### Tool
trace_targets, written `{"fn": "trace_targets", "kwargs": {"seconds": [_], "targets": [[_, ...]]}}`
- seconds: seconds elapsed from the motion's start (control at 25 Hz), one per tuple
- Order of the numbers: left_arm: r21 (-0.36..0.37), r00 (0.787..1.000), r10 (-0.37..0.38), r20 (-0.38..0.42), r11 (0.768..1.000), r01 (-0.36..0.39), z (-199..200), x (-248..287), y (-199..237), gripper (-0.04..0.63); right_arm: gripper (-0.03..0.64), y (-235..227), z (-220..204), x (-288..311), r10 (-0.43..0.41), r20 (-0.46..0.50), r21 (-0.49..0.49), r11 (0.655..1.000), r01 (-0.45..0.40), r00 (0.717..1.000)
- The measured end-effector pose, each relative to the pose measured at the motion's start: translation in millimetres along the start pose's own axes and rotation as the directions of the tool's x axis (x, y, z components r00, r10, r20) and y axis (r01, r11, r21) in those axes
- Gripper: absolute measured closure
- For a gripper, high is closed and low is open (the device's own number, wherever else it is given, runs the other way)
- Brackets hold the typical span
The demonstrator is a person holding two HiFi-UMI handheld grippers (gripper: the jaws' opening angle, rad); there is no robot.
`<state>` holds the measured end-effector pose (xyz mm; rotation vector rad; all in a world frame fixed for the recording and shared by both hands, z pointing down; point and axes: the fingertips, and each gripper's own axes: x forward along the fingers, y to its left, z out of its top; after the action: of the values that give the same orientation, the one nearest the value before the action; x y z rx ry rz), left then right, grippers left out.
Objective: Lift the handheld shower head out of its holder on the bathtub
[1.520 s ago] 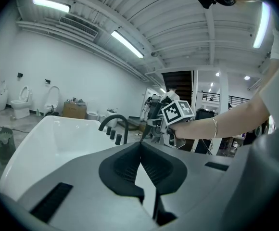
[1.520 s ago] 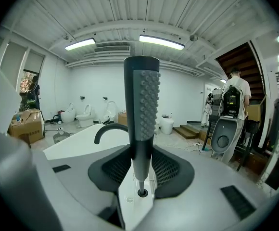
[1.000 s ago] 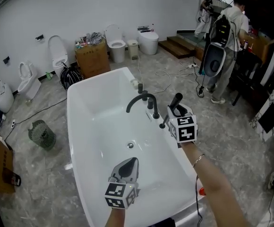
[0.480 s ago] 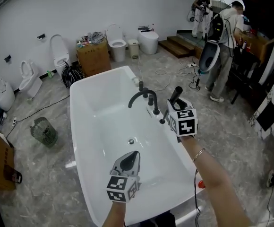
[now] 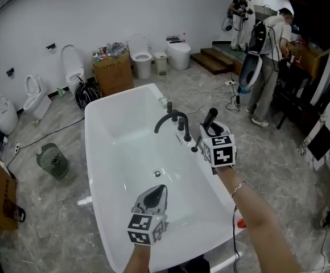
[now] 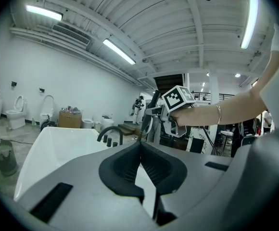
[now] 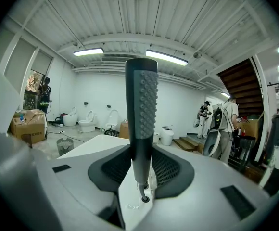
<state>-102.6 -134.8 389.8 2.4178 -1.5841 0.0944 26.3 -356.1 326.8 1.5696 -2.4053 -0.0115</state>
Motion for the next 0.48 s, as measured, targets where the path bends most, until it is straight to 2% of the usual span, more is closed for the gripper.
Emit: {"fn": "trace_targets", "kwargs": {"seconds": [0.48], "targets": [[-0.008, 1.000, 0.000, -0.003, 1.000, 0.000, -0.2, 2.5, 4.4, 0.575, 0.482, -0.4, 2.3, 5.0, 0.006, 0.002, 0.011, 1.000, -0.006, 1.000]]}}
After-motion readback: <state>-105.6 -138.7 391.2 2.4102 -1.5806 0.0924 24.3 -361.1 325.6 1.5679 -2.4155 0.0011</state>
